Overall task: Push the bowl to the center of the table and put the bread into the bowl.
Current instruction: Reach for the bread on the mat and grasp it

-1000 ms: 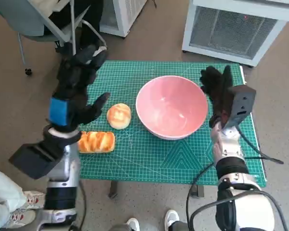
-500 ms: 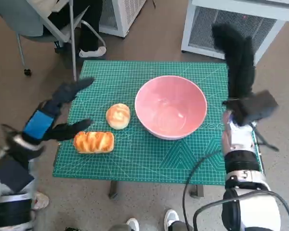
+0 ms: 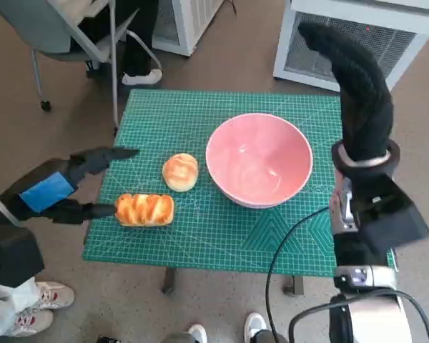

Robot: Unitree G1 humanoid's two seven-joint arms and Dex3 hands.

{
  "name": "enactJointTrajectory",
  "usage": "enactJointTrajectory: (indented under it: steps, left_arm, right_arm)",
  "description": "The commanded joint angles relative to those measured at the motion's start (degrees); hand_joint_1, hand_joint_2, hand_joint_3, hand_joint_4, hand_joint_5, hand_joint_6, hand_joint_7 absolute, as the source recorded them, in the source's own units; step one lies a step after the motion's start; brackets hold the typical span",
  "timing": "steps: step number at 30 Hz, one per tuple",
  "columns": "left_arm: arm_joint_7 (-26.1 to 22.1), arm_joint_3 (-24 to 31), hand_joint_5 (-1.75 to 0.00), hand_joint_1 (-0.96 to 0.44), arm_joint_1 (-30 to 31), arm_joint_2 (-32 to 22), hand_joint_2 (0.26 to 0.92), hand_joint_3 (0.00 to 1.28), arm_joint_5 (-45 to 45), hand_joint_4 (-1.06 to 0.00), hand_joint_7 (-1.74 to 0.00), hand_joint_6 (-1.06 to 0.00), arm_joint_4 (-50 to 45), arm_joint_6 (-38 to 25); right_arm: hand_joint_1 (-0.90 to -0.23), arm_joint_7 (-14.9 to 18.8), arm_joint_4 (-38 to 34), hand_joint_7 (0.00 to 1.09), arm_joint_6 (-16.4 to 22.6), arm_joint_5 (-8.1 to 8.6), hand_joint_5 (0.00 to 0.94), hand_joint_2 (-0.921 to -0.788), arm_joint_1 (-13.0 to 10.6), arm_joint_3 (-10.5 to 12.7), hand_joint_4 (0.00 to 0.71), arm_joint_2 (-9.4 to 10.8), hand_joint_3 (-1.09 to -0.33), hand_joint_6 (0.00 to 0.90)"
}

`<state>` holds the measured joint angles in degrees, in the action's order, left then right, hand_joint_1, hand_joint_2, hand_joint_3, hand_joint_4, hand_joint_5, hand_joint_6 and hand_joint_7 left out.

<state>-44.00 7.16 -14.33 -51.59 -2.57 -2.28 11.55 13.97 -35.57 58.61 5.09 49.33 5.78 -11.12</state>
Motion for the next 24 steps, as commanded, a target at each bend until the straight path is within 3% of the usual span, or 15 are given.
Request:
enactJointTrajectory:
  steps: [1, 9, 15, 24]
  left_arm:
    - [-0.8, -2.3, 0.0, -0.52, 0.6, -0.9, 0.921, 0.09, -2.3, -0.28, -0.18, -0.27, -1.3, -2.2]
    - [-1.0, -7.1, 0.0, -0.48, -0.7, 0.1, 0.921, 0.05, -6.2, -0.28, -0.13, -0.31, 0.6, -3.6]
    - [-1.0, -12.3, -0.01, -0.46, -3.5, 1.8, 0.921, 0.04, -10.0, -0.3, -0.12, -0.32, 4.9, -3.7]
    - [0.9, -19.4, -0.02, -0.45, -8.0, 5.7, 0.921, 0.04, -16.9, -0.33, -0.12, -0.34, 14.3, -2.9]
  right_arm:
    - [-0.549, 0.1, 3.3, 0.48, -1.0, -1.17, 0.006, -0.921, -2.8, -0.6, 0.267, -0.9, -0.772, 0.065]
    - [-0.539, 1.1, 7.5, 0.59, -3.6, 0.92, 0.002, -0.921, -4.8, -1.3, 0.261, -0.7, -0.773, 0.012]
    - [-0.544, 0.9, 8.5, 0.61, -4.0, 0.72, 0.001, -0.921, -5.5, -1.6, 0.261, -0.7, -0.769, 0.001]
    - [-0.549, 0.1, 9.0, 0.58, -3.7, -0.91, 0.0, -0.921, -6.1, -1.2, 0.248, -0.9, -0.766, -0.001]
